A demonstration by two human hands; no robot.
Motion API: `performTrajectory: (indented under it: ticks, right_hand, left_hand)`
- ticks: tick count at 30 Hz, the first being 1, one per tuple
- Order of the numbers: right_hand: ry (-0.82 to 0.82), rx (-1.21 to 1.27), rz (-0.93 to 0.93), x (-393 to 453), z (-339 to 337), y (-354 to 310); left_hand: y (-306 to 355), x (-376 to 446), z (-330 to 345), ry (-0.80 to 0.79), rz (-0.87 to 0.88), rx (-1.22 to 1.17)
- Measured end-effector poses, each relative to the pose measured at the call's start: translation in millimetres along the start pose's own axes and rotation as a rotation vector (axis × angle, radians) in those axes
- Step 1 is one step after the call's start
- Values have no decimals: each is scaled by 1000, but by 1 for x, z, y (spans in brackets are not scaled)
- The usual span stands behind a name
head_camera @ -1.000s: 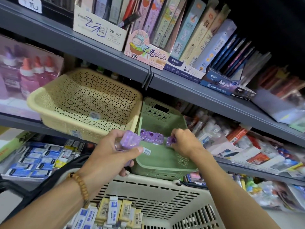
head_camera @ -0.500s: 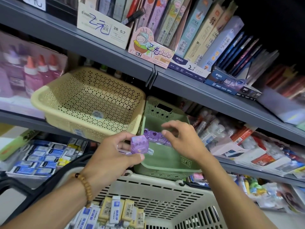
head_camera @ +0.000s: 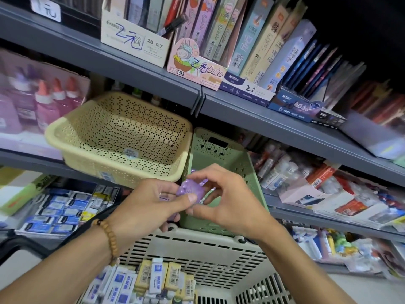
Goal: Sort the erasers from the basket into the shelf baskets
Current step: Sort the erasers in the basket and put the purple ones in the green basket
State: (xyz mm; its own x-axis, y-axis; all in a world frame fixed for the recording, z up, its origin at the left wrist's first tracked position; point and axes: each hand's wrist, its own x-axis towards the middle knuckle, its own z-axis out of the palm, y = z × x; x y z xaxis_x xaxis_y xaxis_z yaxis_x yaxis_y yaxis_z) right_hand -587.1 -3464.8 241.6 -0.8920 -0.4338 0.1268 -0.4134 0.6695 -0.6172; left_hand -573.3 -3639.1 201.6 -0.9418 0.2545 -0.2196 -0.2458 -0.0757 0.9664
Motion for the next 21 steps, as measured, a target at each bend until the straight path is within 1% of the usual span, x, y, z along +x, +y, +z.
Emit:
performTrajectory:
  ticks: [3,5,7,9,11,14,18,21]
  right_hand:
    - [89,-75,4,5,-1,10]
    - [137,-93,110,9,-10,26]
    - [115,-187,241,14,-16,44]
    - [48,-252,305,19,-13,57]
    - [-17,-286,306,26,-3,63]
    - [-85,-349,296,36,8,67]
    - [-102,-382,260,47,18,63]
    - [-85,-380,257,49,25,62]
  left_hand:
    - [-2,0,0,16,-18,-6]
    - [-4,1,-4,65,-43,-15]
    - [-4,2,-7,81,-80,-95]
    - [-4,3,-9,82,-97,-146]
    - [-6,2,-10,72,-79,-91]
    - [-6,-3,-13,16,0,26]
    - [-5,-6,-17,-6,91,59]
    - [-5,-6,-19,0,144,84]
